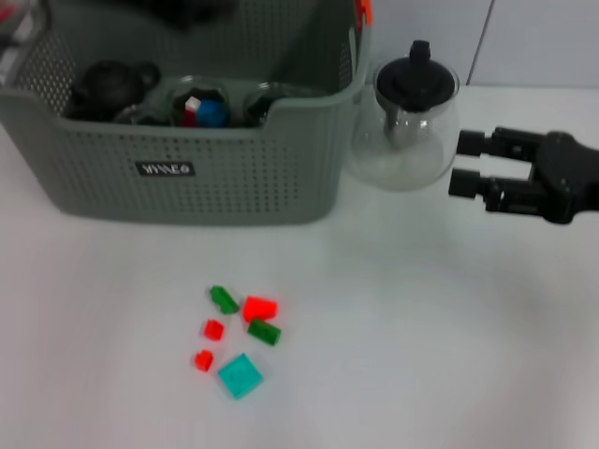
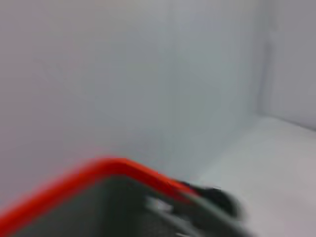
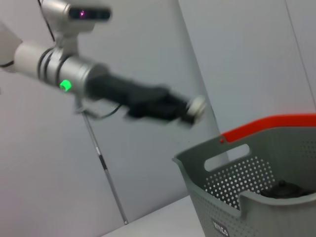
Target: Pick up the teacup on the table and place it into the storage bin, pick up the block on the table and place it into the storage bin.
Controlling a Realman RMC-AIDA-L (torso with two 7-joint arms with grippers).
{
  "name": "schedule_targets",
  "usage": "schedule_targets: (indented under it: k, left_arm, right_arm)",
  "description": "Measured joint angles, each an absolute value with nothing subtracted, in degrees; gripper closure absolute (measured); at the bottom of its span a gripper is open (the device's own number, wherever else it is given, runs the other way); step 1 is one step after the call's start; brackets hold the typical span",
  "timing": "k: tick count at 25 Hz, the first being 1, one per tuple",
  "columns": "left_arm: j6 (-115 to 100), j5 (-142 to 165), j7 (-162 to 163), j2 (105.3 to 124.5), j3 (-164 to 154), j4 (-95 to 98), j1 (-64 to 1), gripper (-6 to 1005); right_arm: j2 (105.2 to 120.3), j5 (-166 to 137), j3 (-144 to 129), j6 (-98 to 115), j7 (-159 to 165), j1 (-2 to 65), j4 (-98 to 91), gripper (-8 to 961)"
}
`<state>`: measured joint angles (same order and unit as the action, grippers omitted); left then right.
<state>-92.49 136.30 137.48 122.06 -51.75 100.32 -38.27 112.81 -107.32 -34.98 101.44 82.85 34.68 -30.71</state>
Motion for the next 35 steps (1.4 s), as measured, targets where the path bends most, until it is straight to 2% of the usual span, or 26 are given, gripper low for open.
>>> schedule_targets:
  k: [7, 13, 24, 35]
  left_arm:
    - [-69.89, 148.63, 137.48, 118.86, -53.54, 72.82, -48.03, 753]
    - [-57.65, 149.60, 137.22, 116.60, -55.49, 55.00, -52.47, 731]
    - [-45.01, 152.68, 137.70, 117.16, -59.06, 44.20, -54.66, 689]
    - [-41.59, 153.87, 137.76, 118.07, -58.97, 43.53, -53.88, 648]
  right_arm:
    - [112.94, -107.34, -35.12, 101.31, 83.00, 35.17, -30.90, 162]
    - [112.89, -107.40, -35.04, 101.22, 83.09, 35.34, -30.87, 162]
    - [112.85, -107.58, -35.21, 100.92, 82.85, 35.33, -30.49, 162]
    - [112.89, -107.67, -35.41, 100.91, 83.93, 35.33, -30.41, 162]
